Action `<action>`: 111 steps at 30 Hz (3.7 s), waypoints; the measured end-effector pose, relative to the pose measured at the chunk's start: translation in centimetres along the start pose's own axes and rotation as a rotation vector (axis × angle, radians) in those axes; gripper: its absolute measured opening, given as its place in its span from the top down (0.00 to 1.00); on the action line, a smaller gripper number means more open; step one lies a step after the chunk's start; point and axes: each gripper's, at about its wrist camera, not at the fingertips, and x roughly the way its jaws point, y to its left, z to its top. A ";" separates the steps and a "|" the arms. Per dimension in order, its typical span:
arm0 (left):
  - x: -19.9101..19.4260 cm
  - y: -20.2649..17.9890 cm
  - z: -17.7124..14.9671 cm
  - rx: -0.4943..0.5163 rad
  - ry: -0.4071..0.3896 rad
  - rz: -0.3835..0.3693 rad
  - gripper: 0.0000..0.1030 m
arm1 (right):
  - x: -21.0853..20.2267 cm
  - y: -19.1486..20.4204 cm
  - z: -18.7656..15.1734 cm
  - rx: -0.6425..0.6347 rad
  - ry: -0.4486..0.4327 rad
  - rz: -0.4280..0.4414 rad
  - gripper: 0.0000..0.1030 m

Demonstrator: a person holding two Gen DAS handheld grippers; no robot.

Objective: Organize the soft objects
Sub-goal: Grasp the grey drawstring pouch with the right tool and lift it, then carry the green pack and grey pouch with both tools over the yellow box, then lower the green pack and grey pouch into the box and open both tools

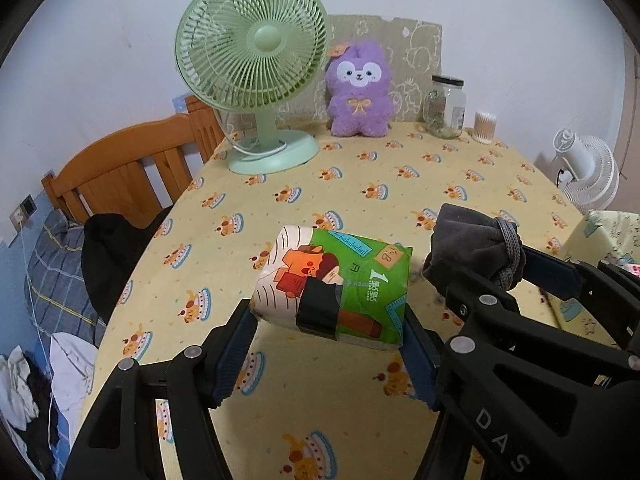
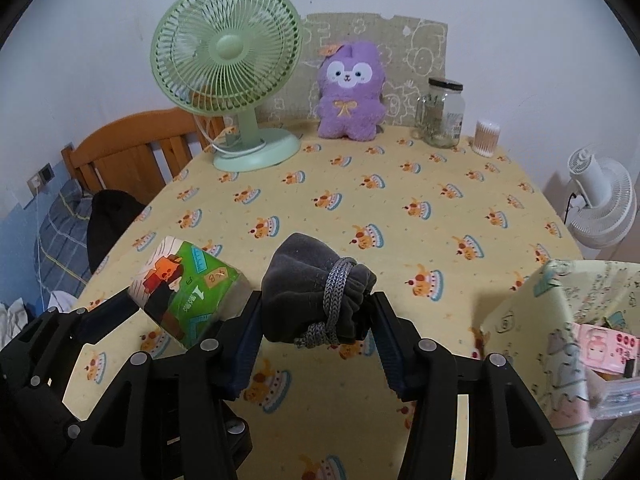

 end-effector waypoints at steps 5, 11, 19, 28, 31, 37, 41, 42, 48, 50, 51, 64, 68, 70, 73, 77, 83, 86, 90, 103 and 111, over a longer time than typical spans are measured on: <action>-1.9 -0.5 -0.1 -0.002 -0.026 0.008 0.31 | -1.9 -0.2 0.0 0.002 -0.025 0.007 0.47; -4.0 -1.0 0.0 -0.004 -0.055 0.019 0.31 | -4.0 -0.5 -0.1 0.005 -0.054 0.019 0.47; -7.7 -1.8 0.4 -0.004 -0.112 0.037 0.31 | -7.8 -1.0 0.1 0.014 -0.110 0.042 0.47; -10.9 -2.8 0.8 -0.002 -0.158 0.040 0.31 | -11.5 -1.8 0.3 0.012 -0.159 0.059 0.46; -12.0 -3.4 1.0 0.005 -0.178 0.041 0.31 | -12.8 -2.3 0.4 0.014 -0.179 0.058 0.47; -13.7 -4.5 1.2 0.019 -0.213 0.040 0.31 | -14.7 -3.2 0.3 0.021 -0.215 0.053 0.47; -14.3 -5.4 1.3 0.025 -0.227 0.029 0.31 | -15.5 -4.1 0.3 0.024 -0.228 0.047 0.46; -14.4 -5.6 1.3 0.026 -0.228 0.026 0.31 | -15.7 -4.4 0.3 0.026 -0.229 0.048 0.46; -14.6 -7.1 1.4 0.035 -0.232 0.002 0.31 | -16.4 -6.0 0.1 0.034 -0.233 0.044 0.46; -14.7 -7.7 1.4 0.042 -0.236 -0.005 0.31 | -16.6 -6.4 0.0 0.036 -0.237 0.037 0.46; -14.6 -8.0 1.5 0.045 -0.238 -0.008 0.31 | -16.7 -6.7 0.0 0.036 -0.239 0.034 0.46; -13.2 -12.0 2.7 0.082 -0.238 -0.073 0.31 | -16.3 -10.9 0.2 0.072 -0.236 -0.029 0.46; -13.0 -13.4 3.1 0.100 -0.245 -0.091 0.31 | -16.3 -12.4 0.3 0.087 -0.242 -0.048 0.46; -12.9 -14.2 3.3 0.109 -0.248 -0.100 0.31 | -16.4 -13.3 0.4 0.095 -0.246 -0.058 0.46; -12.6 -15.5 3.6 0.125 -0.249 -0.122 0.31 | -16.4 -14.4 0.4 0.105 -0.249 -0.076 0.46; -12.0 -16.9 4.0 0.144 -0.244 -0.142 0.31 | -16.2 -16.0 0.3 0.120 -0.247 -0.096 0.46; -11.1 -19.1 4.2 0.183 -0.226 -0.167 0.31 | -15.6 -18.1 -0.1 0.151 -0.236 -0.117 0.46; -10.3 -20.2 4.3 0.201 -0.212 -0.183 0.31 | -15.2 -19.2 -0.3 0.167 -0.226 -0.132 0.46; -9.5 -21.8 4.3 0.228 -0.194 -0.212 0.31 | -14.7 -20.8 -0.8 0.190 -0.209 -0.159 0.46; -6.6 -25.6 3.6 0.307 -0.113 -0.279 0.30 | -12.4 -24.5 -2.4 0.258 -0.138 -0.216 0.46; -5.4 -26.8 2.4 0.389 -0.061 -0.289 0.16 | -11.4 -25.1 -3.9 0.271 -0.090 -0.217 0.46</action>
